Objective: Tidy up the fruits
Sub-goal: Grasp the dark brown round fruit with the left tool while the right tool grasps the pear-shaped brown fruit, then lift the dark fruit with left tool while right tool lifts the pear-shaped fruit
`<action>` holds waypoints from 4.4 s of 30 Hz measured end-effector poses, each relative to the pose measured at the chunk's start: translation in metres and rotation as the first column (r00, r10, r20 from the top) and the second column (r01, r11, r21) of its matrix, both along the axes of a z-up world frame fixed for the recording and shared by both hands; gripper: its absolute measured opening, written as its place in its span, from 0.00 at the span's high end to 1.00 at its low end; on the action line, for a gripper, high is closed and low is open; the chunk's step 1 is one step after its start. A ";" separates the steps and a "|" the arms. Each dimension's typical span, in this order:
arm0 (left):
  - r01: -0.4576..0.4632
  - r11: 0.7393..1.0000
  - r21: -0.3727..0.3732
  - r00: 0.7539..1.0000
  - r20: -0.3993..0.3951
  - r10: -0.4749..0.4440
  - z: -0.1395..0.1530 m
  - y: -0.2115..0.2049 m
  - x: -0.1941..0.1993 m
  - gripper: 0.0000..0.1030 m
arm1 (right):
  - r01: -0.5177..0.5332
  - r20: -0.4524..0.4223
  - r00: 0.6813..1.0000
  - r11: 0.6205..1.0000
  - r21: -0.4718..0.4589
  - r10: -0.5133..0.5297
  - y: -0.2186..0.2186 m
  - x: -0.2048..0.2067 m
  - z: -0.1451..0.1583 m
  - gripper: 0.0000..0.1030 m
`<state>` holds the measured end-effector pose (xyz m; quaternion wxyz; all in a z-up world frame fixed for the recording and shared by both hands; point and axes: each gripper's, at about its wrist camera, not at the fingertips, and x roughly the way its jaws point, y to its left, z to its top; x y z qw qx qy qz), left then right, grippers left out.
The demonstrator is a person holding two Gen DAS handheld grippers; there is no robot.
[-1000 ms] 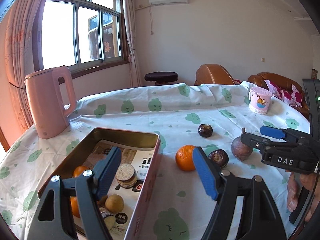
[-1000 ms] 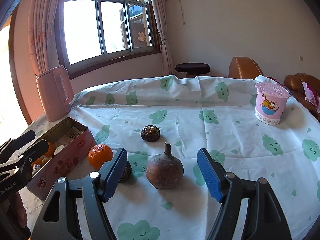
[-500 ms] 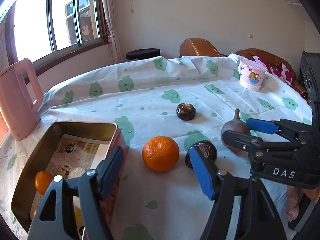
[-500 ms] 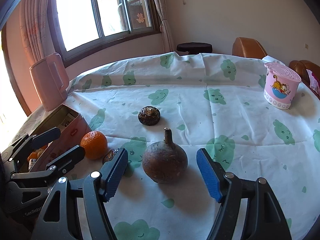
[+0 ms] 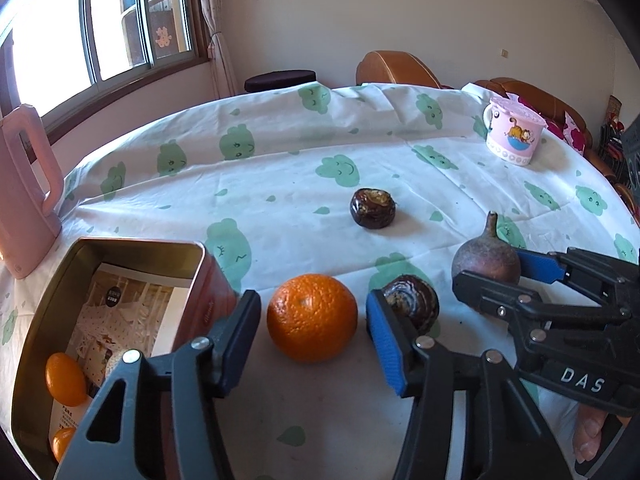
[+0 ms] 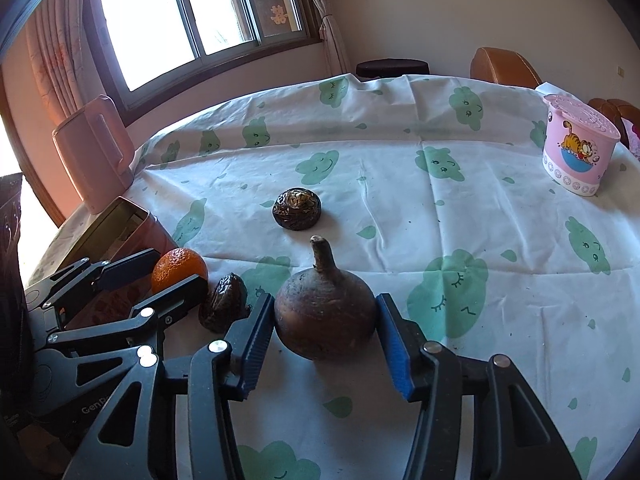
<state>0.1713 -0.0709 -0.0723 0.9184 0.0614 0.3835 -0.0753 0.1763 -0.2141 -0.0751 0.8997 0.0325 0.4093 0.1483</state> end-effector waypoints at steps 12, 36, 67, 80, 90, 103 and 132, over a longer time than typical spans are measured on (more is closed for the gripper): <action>-0.020 0.999 0.041 0.997 0.072 0.017 0.007 -0.004 -0.009 0.45 | 0.017 0.032 0.999 1.000 -0.003 -0.017 -0.003 -0.004 0.004 0.48; 0.200 0.979 -0.047 0.979 -0.034 -0.202 -0.003 -0.036 -0.014 0.59 | 0.113 0.060 0.992 0.993 -0.020 -0.111 -0.017 -0.008 0.008 0.49; 0.079 0.995 -0.062 0.986 0.152 -0.069 0.020 -0.013 -0.034 0.59 | 0.057 0.212 0.976 0.998 0.004 -0.056 -0.014 -0.031 0.027 0.49; 0.048 0.995 -0.087 0.978 0.208 -0.029 0.026 -0.006 -0.042 0.59 | 0.046 0.264 0.963 0.999 0.010 -0.047 -0.013 -0.041 0.033 0.49; 0.037 0.994 -0.101 0.970 0.243 -0.012 0.029 -0.001 -0.048 0.59 | 0.043 0.305 0.951 0.999 0.007 -0.044 -0.012 -0.048 0.037 0.49; 0.031 0.993 -0.112 0.959 0.285 0.002 0.034 0.002 -0.054 0.59 | 0.041 0.347 0.937 0.999 0.003 -0.039 -0.011 -0.056 0.040 0.49; 0.009 0.991 -0.136 0.919 0.391 0.045 0.042 0.010 -0.074 0.59 | 0.025 0.455 0.890 1.000 -0.004 -0.020 -0.008 -0.078 0.049 0.49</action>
